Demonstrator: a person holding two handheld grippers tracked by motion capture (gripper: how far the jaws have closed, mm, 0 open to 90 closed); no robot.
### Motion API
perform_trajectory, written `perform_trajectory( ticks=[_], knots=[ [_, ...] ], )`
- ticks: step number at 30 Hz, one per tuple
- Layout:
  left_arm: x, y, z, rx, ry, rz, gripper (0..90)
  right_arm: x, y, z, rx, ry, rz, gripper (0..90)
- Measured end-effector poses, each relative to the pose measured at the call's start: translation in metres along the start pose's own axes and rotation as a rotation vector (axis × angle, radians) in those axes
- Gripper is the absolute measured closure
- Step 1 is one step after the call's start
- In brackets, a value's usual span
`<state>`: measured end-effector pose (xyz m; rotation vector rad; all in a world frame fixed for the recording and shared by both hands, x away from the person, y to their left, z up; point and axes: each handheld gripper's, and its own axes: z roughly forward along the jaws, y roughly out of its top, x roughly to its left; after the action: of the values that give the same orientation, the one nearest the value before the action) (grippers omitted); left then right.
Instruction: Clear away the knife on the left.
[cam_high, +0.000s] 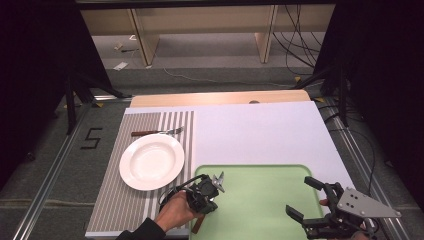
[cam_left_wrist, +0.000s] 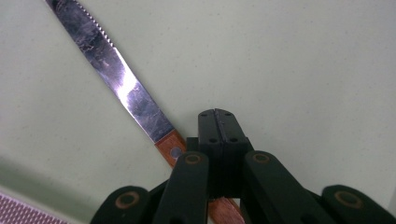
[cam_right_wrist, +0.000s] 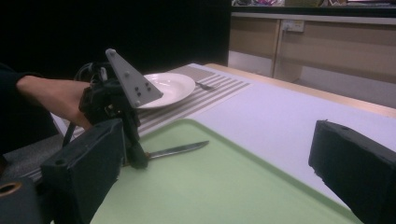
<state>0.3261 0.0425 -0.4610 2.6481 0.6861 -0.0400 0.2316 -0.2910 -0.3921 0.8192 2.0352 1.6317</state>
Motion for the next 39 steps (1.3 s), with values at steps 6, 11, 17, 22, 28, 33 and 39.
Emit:
perform_trajectory(
  ticks=[6,11,17,22,28,33,39],
  knots=[
    [0.005,-0.004,-0.003,0.005,0.014,-0.019,89.8,0.0,0.0,0.0,0.0,0.001,-0.002,4.9],
    [0.007,-0.009,-0.005,0.008,0.019,-0.03,89.8,0.0,0.0,0.0,0.0,0.0,-0.001,4.9],
    [0.01,-0.014,-0.007,0.01,0.028,-0.04,89.8,0.0,0.0,0.0,0.0,0.0,-0.002,4.9],
    [0.01,-0.015,-0.008,0.012,0.028,-0.046,89.7,0.0,0.0,0.0,0.0,0.0,-0.002,4.9],
    [0.01,-0.015,-0.009,-0.003,0.008,-0.039,82.7,0.0,0.0,0.0,0.0,0.0,-0.003,4.9],
    [0.007,-0.014,-0.013,-0.036,0.002,-0.031,66.9,0.0,0.0,0.0,0.0,0.001,-0.002,4.9],
    [0.008,-0.015,-0.017,-0.087,0.013,-0.038,47.3,0.0,0.0,0.0,0.001,0.001,-0.003,4.9]
  ],
)
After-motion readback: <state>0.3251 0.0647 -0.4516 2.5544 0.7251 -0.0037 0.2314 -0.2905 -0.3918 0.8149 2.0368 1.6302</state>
